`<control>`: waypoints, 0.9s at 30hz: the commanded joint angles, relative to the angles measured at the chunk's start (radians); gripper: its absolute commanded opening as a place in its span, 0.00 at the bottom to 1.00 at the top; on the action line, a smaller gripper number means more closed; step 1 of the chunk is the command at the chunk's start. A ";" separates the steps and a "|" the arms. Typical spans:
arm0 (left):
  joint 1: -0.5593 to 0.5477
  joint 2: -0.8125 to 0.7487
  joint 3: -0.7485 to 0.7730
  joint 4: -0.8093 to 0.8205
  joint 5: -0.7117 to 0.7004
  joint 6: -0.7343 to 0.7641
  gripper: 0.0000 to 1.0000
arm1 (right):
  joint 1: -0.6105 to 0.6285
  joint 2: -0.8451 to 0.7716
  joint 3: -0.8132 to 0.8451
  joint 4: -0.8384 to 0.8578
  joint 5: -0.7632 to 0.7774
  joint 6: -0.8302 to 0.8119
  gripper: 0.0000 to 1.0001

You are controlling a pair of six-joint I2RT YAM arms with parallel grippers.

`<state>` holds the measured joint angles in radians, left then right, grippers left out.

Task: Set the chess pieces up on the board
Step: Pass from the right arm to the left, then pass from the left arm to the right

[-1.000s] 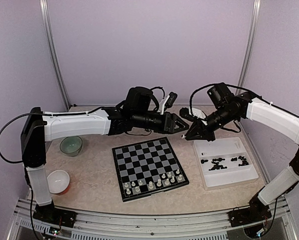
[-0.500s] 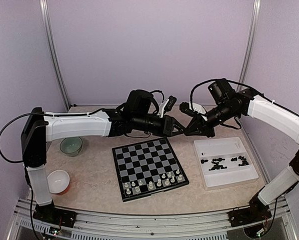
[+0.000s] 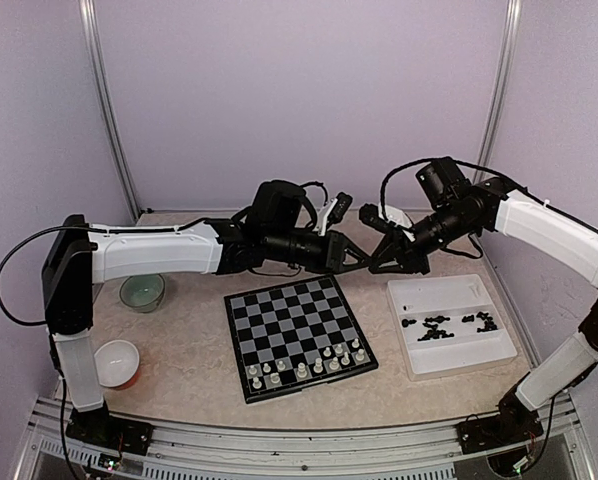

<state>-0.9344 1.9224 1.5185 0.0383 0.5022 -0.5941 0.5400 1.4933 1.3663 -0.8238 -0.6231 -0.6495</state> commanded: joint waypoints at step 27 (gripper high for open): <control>-0.004 0.051 -0.002 0.498 -0.107 -0.137 0.12 | -0.258 0.075 -0.207 0.813 -0.882 1.062 0.36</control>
<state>-0.9272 1.9377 1.4769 0.5060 0.4011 -0.7147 0.2703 1.5810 1.1908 -0.1257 -1.4597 0.3233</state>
